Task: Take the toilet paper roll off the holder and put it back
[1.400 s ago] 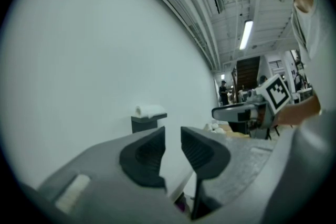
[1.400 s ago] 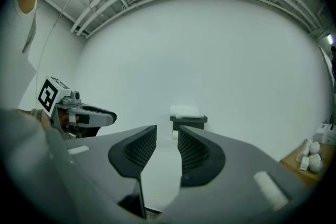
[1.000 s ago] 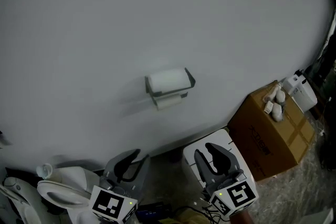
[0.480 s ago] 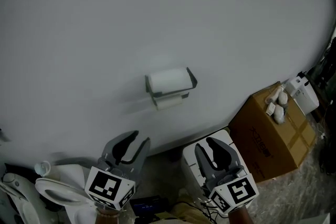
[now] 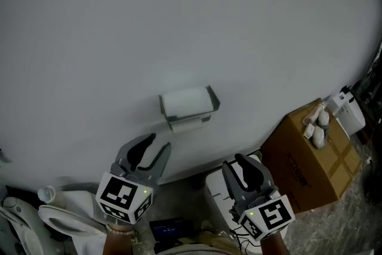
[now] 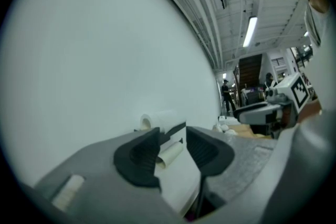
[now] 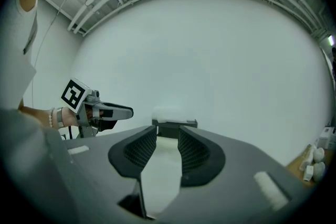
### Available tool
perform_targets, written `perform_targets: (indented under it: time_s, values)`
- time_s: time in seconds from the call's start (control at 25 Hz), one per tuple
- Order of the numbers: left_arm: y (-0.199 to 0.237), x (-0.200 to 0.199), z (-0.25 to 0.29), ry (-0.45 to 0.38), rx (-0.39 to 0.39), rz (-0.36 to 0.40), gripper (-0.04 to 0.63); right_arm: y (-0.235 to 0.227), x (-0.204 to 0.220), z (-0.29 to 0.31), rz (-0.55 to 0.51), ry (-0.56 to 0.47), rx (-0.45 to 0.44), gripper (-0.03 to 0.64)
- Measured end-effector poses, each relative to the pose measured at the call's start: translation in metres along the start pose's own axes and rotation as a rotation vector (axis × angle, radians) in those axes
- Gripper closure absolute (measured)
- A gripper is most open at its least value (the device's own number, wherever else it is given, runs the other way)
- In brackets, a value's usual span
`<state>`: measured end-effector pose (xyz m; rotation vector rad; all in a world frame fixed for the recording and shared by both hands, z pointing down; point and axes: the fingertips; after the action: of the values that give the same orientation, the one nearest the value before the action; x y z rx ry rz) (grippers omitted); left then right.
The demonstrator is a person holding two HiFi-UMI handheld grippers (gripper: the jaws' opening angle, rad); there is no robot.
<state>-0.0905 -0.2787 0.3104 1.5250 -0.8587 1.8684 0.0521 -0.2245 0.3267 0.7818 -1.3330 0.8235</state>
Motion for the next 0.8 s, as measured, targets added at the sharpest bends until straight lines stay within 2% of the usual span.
perform_targets:
  time_s: [0.56, 0.8]
  values:
    - [0.027, -0.002, 0.058, 0.046, -0.027, -0.02, 0.437, -0.034, 0.001, 0.008, -0.005, 0.01, -0.004, 0.503]
    - [0.038, -0.001, 0.076, 0.055, -0.048, -0.053, 0.416, -0.045, 0.003, 0.01, 0.001, 0.008, -0.011, 0.503]
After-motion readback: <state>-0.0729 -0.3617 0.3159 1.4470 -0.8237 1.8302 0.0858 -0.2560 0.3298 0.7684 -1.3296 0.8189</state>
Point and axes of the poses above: the fingertips, and each gripper's own axes: z forward along the fingers, y to its left, x out of its underside, and after that the axes turned 4 degrees about y, right-handed
